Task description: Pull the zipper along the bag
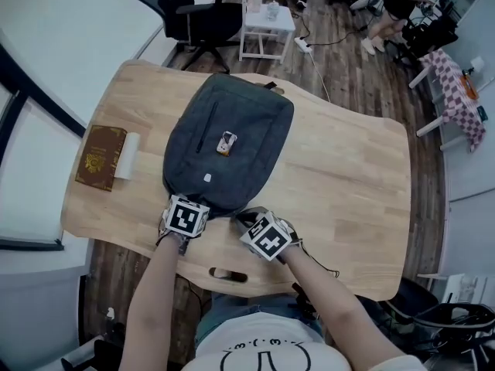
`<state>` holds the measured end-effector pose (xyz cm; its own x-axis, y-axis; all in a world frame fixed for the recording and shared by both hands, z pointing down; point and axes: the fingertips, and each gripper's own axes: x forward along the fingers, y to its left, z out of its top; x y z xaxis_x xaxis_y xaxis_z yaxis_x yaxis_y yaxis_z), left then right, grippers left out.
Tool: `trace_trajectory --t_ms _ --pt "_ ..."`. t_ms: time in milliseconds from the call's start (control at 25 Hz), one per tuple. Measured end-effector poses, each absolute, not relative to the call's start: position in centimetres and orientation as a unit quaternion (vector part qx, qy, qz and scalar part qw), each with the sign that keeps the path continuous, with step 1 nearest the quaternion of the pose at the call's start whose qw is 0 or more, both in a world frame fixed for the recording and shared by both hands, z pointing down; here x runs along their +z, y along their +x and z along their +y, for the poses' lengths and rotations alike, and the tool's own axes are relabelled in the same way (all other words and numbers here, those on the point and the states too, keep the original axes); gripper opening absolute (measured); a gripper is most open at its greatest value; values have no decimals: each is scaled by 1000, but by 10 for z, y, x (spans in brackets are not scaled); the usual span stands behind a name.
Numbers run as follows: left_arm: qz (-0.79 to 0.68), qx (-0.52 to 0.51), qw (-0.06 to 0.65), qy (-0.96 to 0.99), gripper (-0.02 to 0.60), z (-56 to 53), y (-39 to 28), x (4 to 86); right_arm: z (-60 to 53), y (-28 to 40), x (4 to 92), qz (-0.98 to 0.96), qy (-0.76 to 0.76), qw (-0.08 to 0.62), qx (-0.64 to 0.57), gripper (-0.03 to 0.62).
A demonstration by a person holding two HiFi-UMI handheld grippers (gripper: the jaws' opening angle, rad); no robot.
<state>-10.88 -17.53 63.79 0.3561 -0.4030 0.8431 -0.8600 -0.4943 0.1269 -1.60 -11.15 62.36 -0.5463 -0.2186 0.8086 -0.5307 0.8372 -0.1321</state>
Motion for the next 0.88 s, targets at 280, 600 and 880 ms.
trace_trajectory --t_ms 280,600,880 --pt "-375 425 185 803 74 -163 -106 626 -107 -28 629 -851 243 380 270 55" --pt "-366 494 38 787 206 -129 -128 594 -95 -35 633 -840 246 395 279 58" --pt "-440 324 208 812 209 -89 -129 572 -73 -47 618 -863 185 380 278 198"
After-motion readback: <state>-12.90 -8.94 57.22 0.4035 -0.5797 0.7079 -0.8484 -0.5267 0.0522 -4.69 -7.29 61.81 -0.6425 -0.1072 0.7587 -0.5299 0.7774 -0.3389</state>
